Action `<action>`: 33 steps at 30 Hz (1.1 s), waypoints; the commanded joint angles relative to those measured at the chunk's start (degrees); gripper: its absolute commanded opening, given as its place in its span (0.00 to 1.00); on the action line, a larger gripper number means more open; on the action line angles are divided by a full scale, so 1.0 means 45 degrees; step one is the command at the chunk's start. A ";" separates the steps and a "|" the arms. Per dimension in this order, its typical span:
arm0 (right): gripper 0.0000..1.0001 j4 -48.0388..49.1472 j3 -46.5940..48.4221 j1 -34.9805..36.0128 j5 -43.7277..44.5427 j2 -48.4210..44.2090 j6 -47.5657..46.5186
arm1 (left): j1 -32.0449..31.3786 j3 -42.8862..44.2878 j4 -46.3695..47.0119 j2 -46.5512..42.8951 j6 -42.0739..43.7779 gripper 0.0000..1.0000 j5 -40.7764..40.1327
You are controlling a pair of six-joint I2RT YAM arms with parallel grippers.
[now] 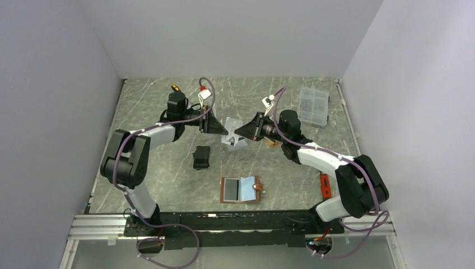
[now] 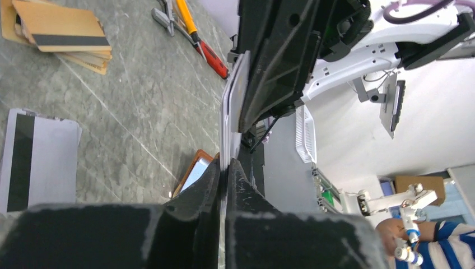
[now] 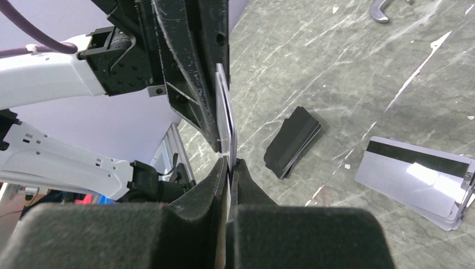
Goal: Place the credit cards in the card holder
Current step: Pick up the credit card from the center of the board, then place the credit card at the center of the board.
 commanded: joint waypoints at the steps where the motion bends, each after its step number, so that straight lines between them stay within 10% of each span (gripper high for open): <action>1: 0.00 0.0512 0.0058 -0.0008 0.0124 -0.0194 -0.0151 | -0.0193 0.0239 0.0978 -0.0398 -0.0439 0.00 0.0877; 16: 0.24 0.2906 0.0082 0.0352 -0.1027 0.0804 0.1805 | -0.0212 -0.0051 0.3868 -0.0554 -0.3039 0.00 0.0780; 33: 0.00 0.0761 -0.0108 0.0190 0.0153 -0.0248 0.0695 | -0.0144 -0.0271 0.4445 -0.1203 -0.3489 0.17 0.0921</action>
